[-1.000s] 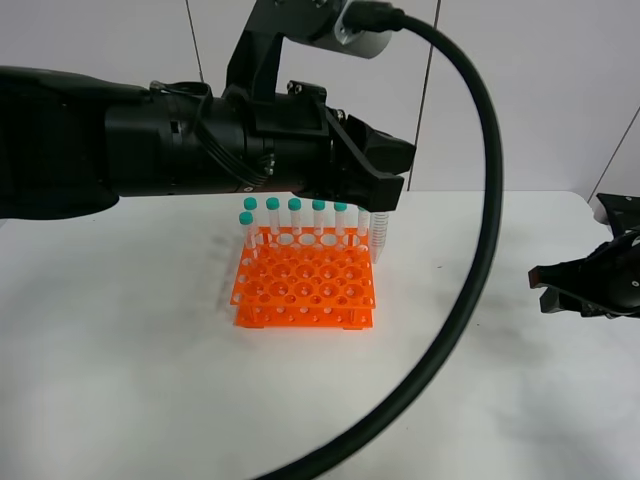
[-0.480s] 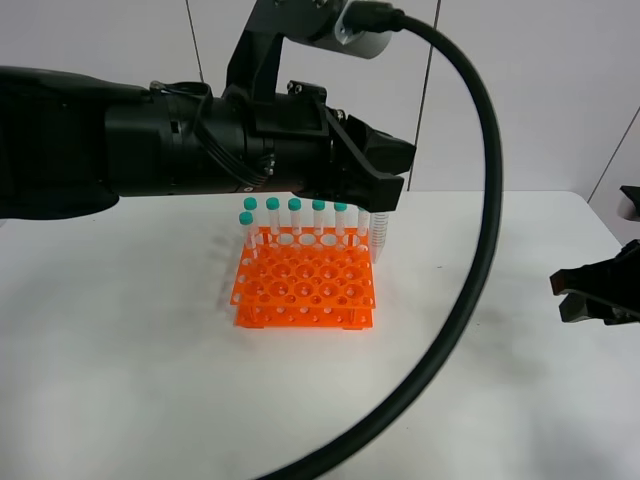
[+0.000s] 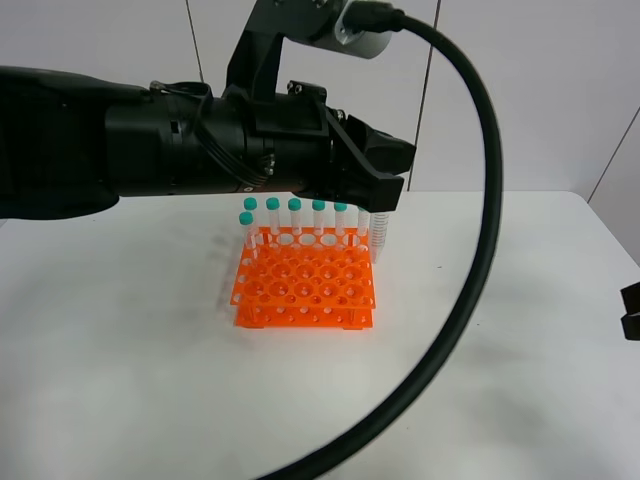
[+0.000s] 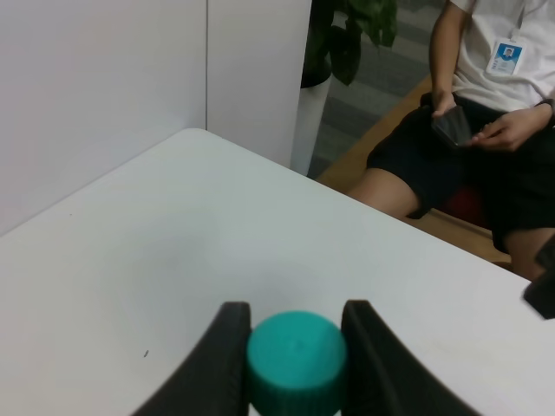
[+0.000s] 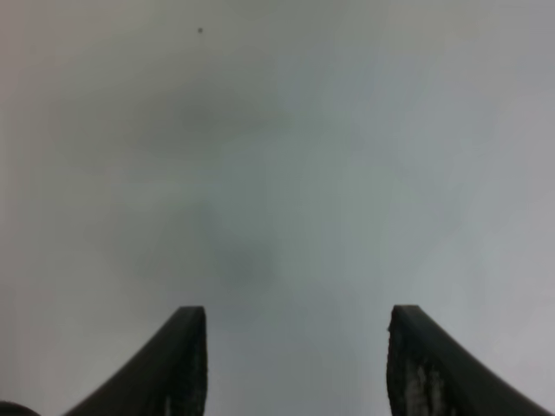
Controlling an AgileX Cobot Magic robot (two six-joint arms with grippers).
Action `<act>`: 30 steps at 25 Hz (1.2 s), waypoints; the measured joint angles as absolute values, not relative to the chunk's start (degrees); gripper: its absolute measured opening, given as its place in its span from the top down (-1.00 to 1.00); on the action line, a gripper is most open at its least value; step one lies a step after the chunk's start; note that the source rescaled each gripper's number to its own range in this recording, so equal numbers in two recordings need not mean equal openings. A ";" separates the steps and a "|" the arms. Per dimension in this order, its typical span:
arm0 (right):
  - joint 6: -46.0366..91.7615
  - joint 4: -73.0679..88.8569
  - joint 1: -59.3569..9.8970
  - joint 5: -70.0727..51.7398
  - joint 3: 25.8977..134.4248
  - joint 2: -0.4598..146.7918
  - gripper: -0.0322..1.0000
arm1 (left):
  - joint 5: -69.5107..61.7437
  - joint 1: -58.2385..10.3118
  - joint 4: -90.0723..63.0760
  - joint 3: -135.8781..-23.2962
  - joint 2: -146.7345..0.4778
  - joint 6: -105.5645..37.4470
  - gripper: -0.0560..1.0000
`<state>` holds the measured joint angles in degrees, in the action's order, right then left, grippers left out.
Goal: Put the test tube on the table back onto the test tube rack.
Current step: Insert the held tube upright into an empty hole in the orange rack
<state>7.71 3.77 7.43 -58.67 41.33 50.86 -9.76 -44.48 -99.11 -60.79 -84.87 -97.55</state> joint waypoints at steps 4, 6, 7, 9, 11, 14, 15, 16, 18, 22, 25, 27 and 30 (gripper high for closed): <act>6.59 3.51 7.43 -59.71 41.33 41.44 -0.11 | -9.76 -44.48 -99.11 -60.79 -84.87 -97.72 0.89; 6.07 3.51 7.43 -59.94 41.33 37.05 -0.11 | -9.76 -44.48 -99.11 -60.79 -84.87 -97.72 0.89; 5.93 3.51 7.43 -60.29 41.33 34.90 -0.11 | -9.76 -44.48 -99.11 -60.79 -84.87 -97.72 0.89; 5.80 3.51 7.43 -61.62 41.33 31.46 -0.11 | -9.76 -44.48 -99.11 -60.79 -84.87 -97.72 0.89; 5.80 3.51 7.43 -63.12 41.33 28.87 -0.11 | -9.76 -44.48 -99.11 -60.79 -84.87 -97.72 0.89; 5.74 3.51 7.43 -64.42 41.33 26.19 -0.11 | -9.76 -44.48 -99.11 -60.79 -84.87 -97.72 0.89; 5.51 3.51 7.43 -64.76 41.33 25.51 -0.11 | -9.76 -44.48 -99.11 -60.79 -84.87 -97.73 0.89; 5.32 3.51 7.43 -65.12 41.33 24.87 -0.11 | -9.76 -44.48 -99.11 -60.79 -84.87 -97.73 0.89; 4.67 3.73 7.43 -65.51 40.58 23.34 -0.11 | -9.76 -44.48 -99.11 -60.79 -84.87 -97.73 0.89; 4.42 4.07 7.43 -65.64 36.00 18.54 -0.11 | -9.76 -44.48 -99.11 -60.79 -84.87 -97.73 0.89; 4.31 4.01 7.43 -65.32 32.60 14.63 -0.11 | -9.76 -44.48 -99.11 -60.79 -84.87 -97.73 0.89; 4.27 4.01 7.43 -64.59 30.93 12.00 -0.11 | -9.76 -44.48 -99.11 -60.79 -84.87 -97.84 0.89; 4.27 4.01 7.43 -62.46 30.74 8.78 -0.11 | -9.76 -44.48 -99.11 -60.79 -84.87 -97.95 0.89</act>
